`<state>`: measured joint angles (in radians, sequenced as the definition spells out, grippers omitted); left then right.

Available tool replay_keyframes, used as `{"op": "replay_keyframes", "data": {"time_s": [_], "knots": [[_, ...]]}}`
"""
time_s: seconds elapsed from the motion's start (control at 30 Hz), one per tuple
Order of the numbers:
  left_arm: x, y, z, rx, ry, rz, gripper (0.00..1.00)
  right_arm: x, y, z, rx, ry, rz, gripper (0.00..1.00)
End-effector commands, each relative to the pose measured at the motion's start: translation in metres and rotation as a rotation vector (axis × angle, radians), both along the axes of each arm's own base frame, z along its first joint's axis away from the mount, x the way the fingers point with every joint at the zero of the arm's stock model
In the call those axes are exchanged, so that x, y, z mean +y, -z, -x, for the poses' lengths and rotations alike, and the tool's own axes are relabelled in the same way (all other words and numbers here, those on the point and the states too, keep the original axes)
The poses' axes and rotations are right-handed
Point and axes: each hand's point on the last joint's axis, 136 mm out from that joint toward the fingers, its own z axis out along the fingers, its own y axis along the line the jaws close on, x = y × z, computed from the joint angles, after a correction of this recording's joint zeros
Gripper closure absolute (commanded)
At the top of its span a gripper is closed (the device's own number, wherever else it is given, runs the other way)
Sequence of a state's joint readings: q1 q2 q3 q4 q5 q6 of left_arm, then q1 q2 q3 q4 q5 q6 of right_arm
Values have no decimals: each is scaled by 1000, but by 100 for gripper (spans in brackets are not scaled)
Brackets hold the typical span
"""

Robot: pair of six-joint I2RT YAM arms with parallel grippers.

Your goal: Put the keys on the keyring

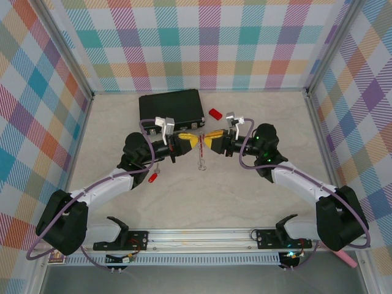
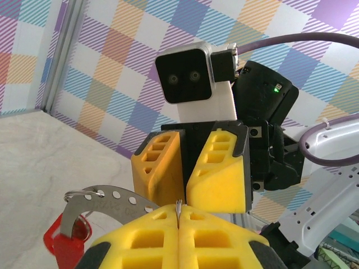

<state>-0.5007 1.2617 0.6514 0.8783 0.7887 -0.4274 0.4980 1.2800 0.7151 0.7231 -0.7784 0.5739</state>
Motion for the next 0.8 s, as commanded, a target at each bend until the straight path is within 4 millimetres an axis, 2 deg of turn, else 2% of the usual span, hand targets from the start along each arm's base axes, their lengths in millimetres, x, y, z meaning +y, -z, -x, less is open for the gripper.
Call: {"op": "replay_keyframes", "data": {"time_s": [0.0,0.53,0.77], "knots": [[3,-19,6,-75,14,42,100,4,-26,7,-69,-54,-51,72],[1,-21,5,-59,32,55,100,23,-28,20,-95,-148,-47,76],[1,-20,5,-59,33,54,100,27,-28,20,-98,-166,-45,89]]}}
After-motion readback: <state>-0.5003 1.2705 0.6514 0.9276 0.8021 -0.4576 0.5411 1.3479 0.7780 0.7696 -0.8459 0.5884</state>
